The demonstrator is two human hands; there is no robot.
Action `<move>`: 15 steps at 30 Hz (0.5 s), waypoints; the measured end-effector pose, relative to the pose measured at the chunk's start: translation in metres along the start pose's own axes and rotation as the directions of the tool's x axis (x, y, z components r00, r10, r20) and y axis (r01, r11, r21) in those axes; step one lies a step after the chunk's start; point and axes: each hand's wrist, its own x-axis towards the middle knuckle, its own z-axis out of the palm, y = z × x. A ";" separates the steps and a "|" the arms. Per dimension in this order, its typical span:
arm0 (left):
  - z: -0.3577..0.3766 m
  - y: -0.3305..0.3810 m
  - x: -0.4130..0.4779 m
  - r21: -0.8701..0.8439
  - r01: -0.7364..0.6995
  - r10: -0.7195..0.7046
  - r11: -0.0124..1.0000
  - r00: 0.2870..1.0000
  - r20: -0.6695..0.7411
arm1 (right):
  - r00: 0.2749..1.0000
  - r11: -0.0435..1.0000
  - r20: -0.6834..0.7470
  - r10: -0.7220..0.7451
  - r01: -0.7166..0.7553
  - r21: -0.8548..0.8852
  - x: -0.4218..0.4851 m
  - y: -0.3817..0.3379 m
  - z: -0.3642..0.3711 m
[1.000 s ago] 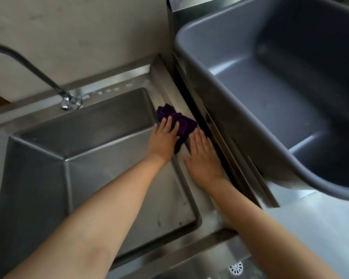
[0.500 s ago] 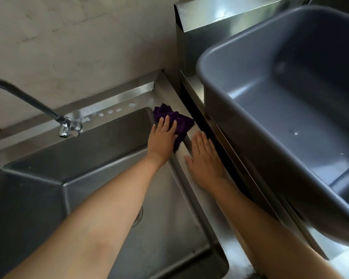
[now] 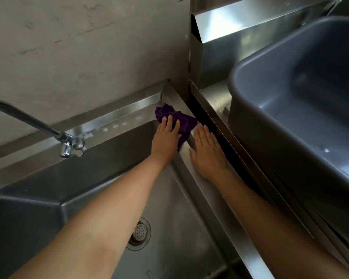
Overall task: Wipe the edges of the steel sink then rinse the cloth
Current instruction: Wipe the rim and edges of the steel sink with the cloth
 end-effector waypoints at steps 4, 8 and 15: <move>0.002 -0.003 0.004 -0.009 -0.014 0.014 1.000 1.000 -0.013 | 1.000 1.000 -0.016 0.007 -0.007 -0.004 0.002 -0.001 0.002; 0.001 -0.004 0.005 -0.044 -0.011 0.010 0.999 1.000 -0.026 | 1.000 1.000 -0.020 0.010 -0.011 -0.020 0.002 -0.001 0.002; 0.001 -0.015 0.020 -0.038 0.006 -0.008 0.999 0.999 -0.046 | 0.999 0.998 -0.009 0.039 -0.039 -0.040 0.012 -0.005 0.004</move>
